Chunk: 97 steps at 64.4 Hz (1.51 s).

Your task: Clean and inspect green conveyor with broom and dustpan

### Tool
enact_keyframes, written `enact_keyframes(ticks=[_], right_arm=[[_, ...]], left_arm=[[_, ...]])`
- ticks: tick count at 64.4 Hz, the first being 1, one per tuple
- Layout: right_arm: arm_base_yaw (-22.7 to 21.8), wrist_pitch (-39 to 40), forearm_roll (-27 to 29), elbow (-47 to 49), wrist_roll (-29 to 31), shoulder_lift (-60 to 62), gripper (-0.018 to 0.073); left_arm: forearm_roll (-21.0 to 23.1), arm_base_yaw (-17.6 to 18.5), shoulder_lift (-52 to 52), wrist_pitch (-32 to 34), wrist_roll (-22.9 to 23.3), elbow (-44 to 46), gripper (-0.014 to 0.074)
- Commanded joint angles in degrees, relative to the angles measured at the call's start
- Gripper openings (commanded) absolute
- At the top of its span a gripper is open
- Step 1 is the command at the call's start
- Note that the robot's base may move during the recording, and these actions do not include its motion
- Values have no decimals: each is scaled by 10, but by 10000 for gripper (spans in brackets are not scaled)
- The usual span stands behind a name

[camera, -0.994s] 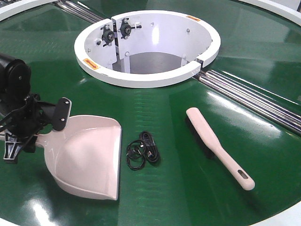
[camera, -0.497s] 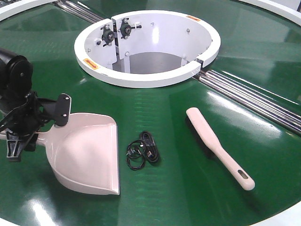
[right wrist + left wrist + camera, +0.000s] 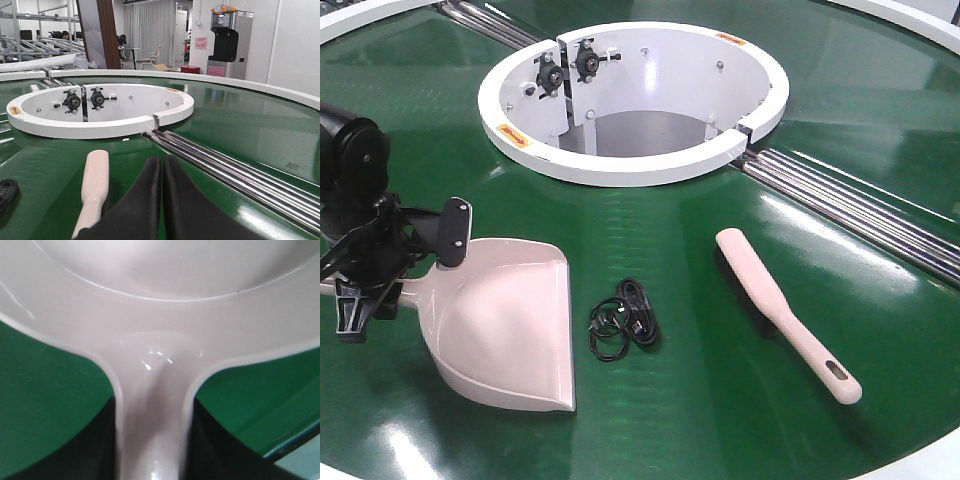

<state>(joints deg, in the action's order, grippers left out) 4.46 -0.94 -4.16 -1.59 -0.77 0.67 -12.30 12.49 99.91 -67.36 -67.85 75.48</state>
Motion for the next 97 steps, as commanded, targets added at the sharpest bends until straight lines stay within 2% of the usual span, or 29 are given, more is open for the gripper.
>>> enact_keyframes(ticks=[1, 49, 68, 72, 81, 89, 97], right_arm=[[-4, 41, -3, -2, 1, 7, -8], [-4, 41, -3, -1, 1, 6, -8], [-4, 97, 2, 11, -4, 4, -8], [-4, 71, 5, 38, -15, -6, -8], [-4, -20, 50, 135, -71, -75, -8], [-4, -132, 50, 221, -66, -167, -8], [-4, -208, 50, 280, -65, -267, -8]], left_arm=[[-3, 3, -27, 2, 6, 17, -7], [-3, 3, -27, 2, 6, 17, -7], [-2, 3, -27, 1, 6, 17, -7], [-2, 3, -27, 1, 6, 17, -7], [-2, 3, -27, 1, 6, 17, -6], [-2, 3, -27, 1, 6, 17, -6], [-2, 3, -27, 1, 6, 17, -6]])
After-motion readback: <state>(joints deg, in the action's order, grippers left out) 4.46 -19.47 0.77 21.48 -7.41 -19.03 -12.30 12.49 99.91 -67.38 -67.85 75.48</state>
